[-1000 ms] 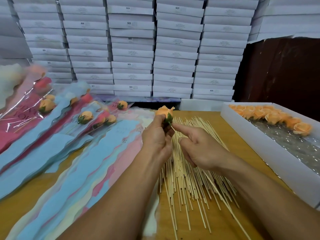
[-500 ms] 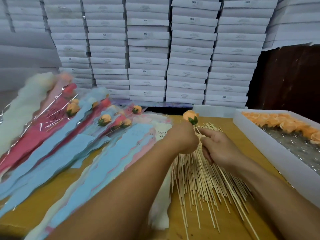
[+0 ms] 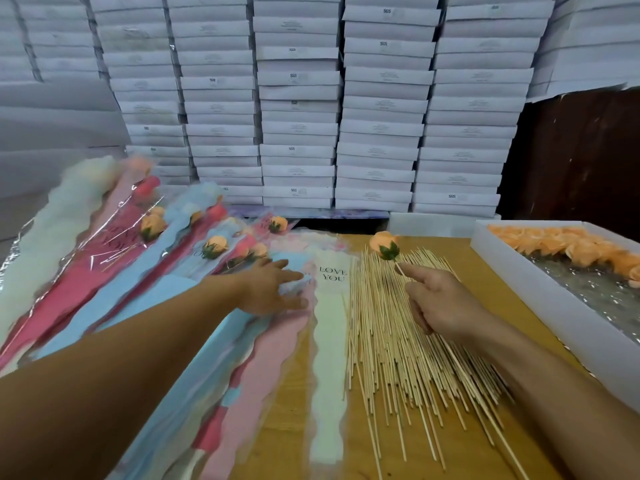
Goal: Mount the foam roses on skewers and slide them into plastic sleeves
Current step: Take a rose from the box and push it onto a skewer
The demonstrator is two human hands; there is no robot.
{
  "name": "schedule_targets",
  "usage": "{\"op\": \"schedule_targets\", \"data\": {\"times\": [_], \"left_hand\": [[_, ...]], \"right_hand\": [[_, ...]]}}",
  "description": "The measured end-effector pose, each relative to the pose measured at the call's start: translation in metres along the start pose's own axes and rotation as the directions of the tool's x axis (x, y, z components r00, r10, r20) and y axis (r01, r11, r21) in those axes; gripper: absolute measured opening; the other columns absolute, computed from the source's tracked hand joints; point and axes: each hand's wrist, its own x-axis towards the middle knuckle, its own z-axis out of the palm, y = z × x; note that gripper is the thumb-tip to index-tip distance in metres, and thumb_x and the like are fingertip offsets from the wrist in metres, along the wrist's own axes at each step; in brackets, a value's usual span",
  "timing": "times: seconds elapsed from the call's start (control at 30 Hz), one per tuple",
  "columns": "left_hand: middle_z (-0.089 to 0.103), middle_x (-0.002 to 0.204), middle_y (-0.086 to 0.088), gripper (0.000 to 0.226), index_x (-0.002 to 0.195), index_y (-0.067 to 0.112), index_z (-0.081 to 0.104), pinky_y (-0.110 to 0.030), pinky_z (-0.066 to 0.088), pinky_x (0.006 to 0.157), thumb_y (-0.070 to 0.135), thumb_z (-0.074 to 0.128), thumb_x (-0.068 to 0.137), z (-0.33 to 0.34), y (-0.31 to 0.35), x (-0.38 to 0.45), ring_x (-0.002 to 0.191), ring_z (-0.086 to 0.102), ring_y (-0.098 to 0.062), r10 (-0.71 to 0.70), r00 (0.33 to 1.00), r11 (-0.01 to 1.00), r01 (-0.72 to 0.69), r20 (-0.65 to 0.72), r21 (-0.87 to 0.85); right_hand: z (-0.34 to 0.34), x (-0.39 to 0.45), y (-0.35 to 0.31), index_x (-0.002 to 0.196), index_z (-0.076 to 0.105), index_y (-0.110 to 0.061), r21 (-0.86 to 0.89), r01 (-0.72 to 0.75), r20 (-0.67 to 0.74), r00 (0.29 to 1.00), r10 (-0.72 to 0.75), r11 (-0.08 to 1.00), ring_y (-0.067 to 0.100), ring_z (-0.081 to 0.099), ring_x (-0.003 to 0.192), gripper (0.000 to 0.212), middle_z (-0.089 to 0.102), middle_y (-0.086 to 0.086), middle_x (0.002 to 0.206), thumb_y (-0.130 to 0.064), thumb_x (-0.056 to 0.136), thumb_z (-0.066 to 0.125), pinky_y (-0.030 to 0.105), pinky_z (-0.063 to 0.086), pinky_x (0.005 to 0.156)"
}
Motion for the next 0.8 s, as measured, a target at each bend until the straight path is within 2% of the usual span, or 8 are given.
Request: {"op": "schedule_targets", "data": {"times": [0.07,0.2,0.3,0.4,0.53,0.67,0.8], "left_hand": [[-0.013,0.167,0.006,0.077,0.157,0.041,0.016,-0.059,0.001,0.120,0.075,0.036,0.091,0.017,0.002,0.000,0.152,-0.020,-0.026,0.041,0.999,0.996,-0.042,0.008,0.084],[-0.022,0.164,0.011,0.065,0.157,0.043,0.008,-0.059,-0.008,0.119,0.068,0.019,0.098,0.040,0.002,0.002,0.149,-0.029,-0.021,0.062,0.997,0.989,-0.056,-0.042,0.136],[-0.021,0.164,0.013,0.056,0.156,0.045,0.014,-0.057,-0.008,0.119,0.060,0.016,0.102,0.046,0.002,0.002,0.149,-0.027,-0.019,0.057,0.992,0.992,-0.044,-0.114,0.115],[-0.014,0.165,0.013,0.049,0.152,0.046,0.030,-0.055,-0.003,0.121,0.054,0.018,0.105,0.050,0.004,0.001,0.151,-0.021,-0.017,0.089,0.972,0.993,-0.070,-0.217,0.092],[-0.007,0.167,0.011,0.044,0.147,0.045,0.042,-0.052,0.001,0.122,0.049,0.024,0.106,0.047,0.005,-0.001,0.153,-0.013,-0.014,0.076,0.953,0.997,-0.081,-0.294,-0.004],[-0.004,0.167,0.010,0.044,0.145,0.044,0.045,-0.055,0.001,0.122,0.048,0.026,0.106,0.029,0.011,-0.005,0.154,-0.007,-0.016,0.008,0.955,0.981,-0.065,-0.295,-0.182],[0.001,0.167,0.008,0.043,0.145,0.041,0.048,-0.059,0.005,0.121,0.045,0.028,0.107,0.012,0.016,-0.011,0.154,0.002,-0.018,-0.036,0.952,0.952,-0.060,-0.304,-0.299]], "right_hand": [[0.000,0.000,0.000,0.153,0.037,-0.031,-0.012,-0.001,0.003,1.000,0.001,1.000,0.006,0.048,0.041,0.049,0.054,0.000,0.047,-0.017,0.106,0.037,0.017,0.040,0.044],[0.000,0.000,-0.001,0.155,0.034,-0.030,-0.026,0.001,0.003,1.000,-0.001,1.000,0.006,0.049,0.041,0.050,0.055,0.000,0.047,-0.018,0.106,0.037,0.015,0.040,0.044],[0.001,0.000,-0.001,0.156,0.033,-0.029,-0.047,0.003,0.008,1.000,-0.003,0.999,0.006,0.050,0.043,0.051,0.056,0.001,0.048,-0.018,0.106,0.037,0.021,0.042,0.050],[0.001,-0.001,-0.003,0.154,0.035,-0.027,-0.033,-0.007,0.003,1.000,0.007,0.999,0.006,0.051,0.043,0.050,0.056,0.001,0.048,-0.017,0.106,0.036,0.021,0.042,0.054],[0.002,-0.004,-0.006,0.140,0.052,-0.021,0.043,-0.028,0.020,0.999,0.027,0.999,0.007,0.052,0.043,0.040,0.055,0.001,0.046,-0.013,0.105,0.034,0.014,0.041,0.050],[0.002,-0.003,-0.008,0.117,0.064,-0.018,0.162,-0.095,0.038,0.995,0.090,0.982,0.014,0.045,0.039,0.034,0.056,0.005,0.048,-0.010,0.104,0.033,0.027,0.038,0.044],[0.001,-0.004,-0.009,0.112,0.065,-0.010,0.290,-0.218,0.112,0.975,0.193,0.932,0.014,0.043,0.033,0.033,0.059,0.012,0.052,-0.011,0.104,0.034,0.022,0.033,0.035]]}}
